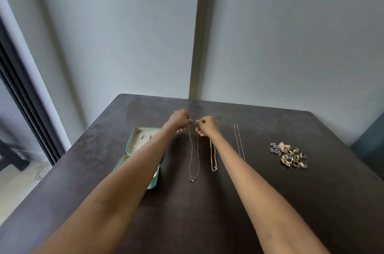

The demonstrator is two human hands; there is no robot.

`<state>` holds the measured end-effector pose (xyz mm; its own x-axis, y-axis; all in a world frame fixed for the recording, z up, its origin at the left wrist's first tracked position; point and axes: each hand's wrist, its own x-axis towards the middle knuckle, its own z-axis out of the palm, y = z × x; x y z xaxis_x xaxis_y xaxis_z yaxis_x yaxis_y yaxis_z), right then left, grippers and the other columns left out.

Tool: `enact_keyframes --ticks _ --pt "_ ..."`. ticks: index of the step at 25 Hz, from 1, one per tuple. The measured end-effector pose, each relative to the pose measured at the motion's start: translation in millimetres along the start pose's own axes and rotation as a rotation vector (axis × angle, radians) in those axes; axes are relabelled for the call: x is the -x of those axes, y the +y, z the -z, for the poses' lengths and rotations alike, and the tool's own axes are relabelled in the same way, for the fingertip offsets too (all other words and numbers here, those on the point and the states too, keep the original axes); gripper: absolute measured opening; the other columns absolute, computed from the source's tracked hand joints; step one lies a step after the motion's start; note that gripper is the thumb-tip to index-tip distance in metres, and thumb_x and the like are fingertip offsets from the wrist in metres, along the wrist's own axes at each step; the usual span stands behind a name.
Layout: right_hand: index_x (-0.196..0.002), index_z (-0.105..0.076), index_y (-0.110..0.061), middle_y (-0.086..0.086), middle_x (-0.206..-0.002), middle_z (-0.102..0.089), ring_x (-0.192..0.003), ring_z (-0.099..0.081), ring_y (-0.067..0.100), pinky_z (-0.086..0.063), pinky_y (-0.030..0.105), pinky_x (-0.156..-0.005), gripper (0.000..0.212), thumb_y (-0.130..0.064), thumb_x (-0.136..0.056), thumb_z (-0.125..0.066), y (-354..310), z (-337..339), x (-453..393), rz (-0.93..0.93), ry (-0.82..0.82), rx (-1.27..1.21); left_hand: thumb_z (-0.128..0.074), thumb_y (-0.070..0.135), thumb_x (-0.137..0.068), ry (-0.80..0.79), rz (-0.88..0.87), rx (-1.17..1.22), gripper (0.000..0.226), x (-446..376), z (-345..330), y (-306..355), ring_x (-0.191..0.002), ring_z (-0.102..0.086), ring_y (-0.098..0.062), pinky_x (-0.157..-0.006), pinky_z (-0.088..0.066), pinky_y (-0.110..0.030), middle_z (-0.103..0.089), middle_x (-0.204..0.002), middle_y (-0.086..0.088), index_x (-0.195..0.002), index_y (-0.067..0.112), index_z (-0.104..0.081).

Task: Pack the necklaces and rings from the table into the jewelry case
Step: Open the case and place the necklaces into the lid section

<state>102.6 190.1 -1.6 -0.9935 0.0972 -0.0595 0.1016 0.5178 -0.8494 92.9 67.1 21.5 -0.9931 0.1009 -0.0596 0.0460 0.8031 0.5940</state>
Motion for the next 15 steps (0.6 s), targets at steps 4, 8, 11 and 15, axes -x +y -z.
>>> enact_keyframes --ticks 4,8,11,15 --pt "-0.088 -0.072 -0.007 0.015 -0.096 -0.072 -0.094 -0.064 0.027 -0.047 0.030 -0.080 0.024 -0.024 -0.092 -0.056 2.5 -0.3 -24.4 0.066 0.045 0.260 -0.057 0.022 -0.092 -0.010 0.008 -0.088 0.026 -25.7 -7.2 -8.3 -0.092 -0.066 -0.034 -0.082 -0.052 -0.037 -0.069 -0.098 -0.023 -0.098 -0.002 -0.064" --pt "-0.098 -0.071 -0.011 0.015 -0.108 -0.068 -0.108 -0.059 0.033 -0.046 0.035 -0.087 0.023 -0.025 -0.093 -0.053 0.0 3.1 -21.0 0.103 0.067 0.375 -0.053 0.016 -0.091 0.023 0.002 -0.122 0.023 -29.9 -9.7 -10.5 -0.102 -0.060 -0.036 -0.084 -0.047 -0.038 -0.063 -0.111 -0.022 -0.105 0.000 -0.058" --pt "-0.102 -0.069 -0.015 0.012 -0.113 -0.065 -0.111 -0.055 0.031 -0.044 0.037 -0.091 0.029 -0.009 -0.090 -0.043 3.0 5.1 13.9 0.211 0.150 0.362 -0.042 0.008 -0.091 0.066 -0.060 -0.163 0.026 -19.4 -7.8 -9.1 -0.115 -0.049 -0.035 -0.094 -0.040 -0.039 -0.052 -0.123 -0.020 -0.113 0.005 -0.055" --pt "-0.084 -0.075 -0.021 0.011 -0.093 -0.063 -0.098 -0.053 0.030 -0.039 0.037 -0.082 0.040 -0.003 -0.080 -0.040 19.8 3.2 89.4 0.392 0.226 0.482 -0.045 0.019 -0.093 0.065 -0.128 -0.381 0.029 7.5 -14.2 -5.0 -0.128 -0.037 -0.029 -0.106 -0.029 -0.042 -0.045 -0.131 -0.011 -0.116 0.022 -0.061"
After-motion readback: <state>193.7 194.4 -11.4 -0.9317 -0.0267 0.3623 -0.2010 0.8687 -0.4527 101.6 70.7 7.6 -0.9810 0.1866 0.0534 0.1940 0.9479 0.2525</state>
